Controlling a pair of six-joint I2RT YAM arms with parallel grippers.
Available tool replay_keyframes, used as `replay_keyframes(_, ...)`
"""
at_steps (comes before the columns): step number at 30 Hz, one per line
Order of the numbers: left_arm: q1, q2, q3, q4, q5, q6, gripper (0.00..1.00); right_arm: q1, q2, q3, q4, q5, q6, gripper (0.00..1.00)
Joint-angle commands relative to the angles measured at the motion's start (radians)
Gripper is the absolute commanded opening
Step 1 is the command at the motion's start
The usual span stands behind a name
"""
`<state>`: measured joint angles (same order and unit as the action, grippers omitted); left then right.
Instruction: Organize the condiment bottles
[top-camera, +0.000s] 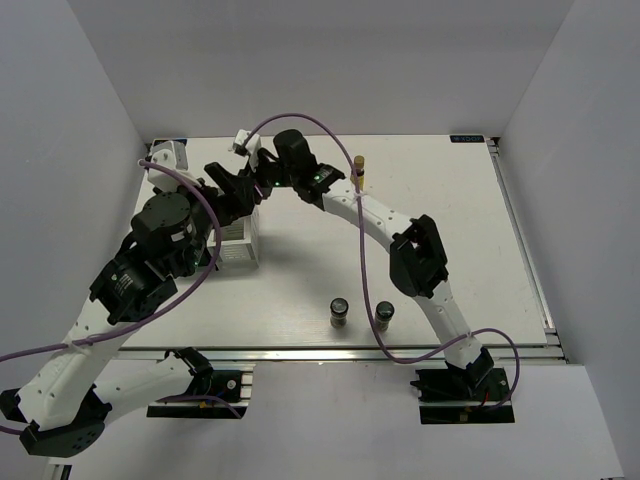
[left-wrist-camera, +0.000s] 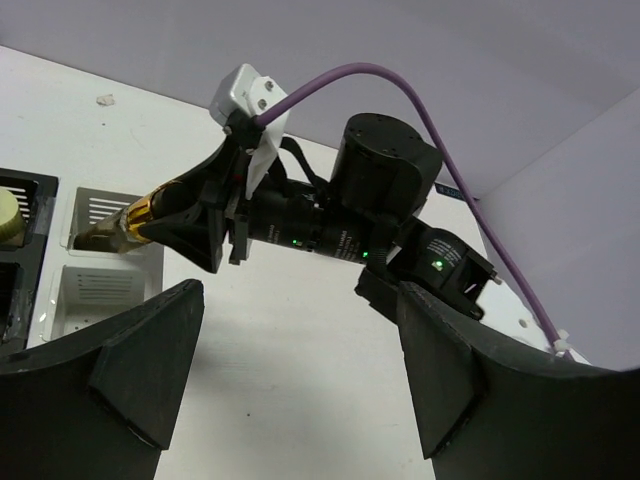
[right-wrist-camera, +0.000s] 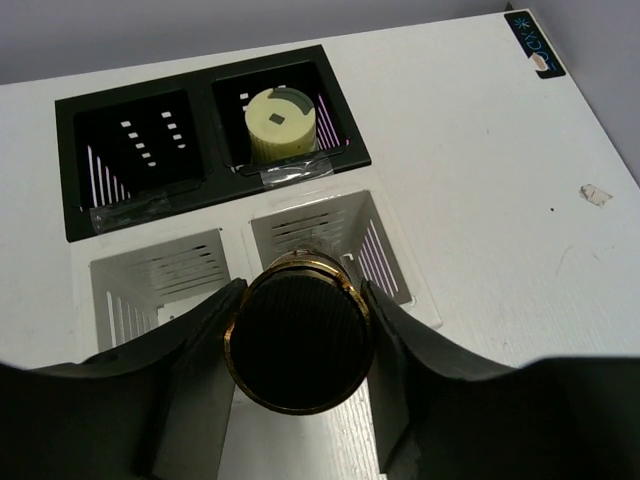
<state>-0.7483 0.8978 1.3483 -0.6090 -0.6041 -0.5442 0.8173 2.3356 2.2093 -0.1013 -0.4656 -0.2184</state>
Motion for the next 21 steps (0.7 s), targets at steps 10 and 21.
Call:
replay_keyframes(10, -0.003, 0.026, 0.012, -0.006, 0.046, -0.013, 0.87, 0.010, 0.019, 0.035, 0.146, 0.033, 0.014, 0.68)
replay_keyframes(21, -0.003, 0.133, 0.040, 0.098, 0.165, 0.049, 0.60, -0.125, -0.230, -0.072, 0.215, -0.077, 0.290, 0.51)
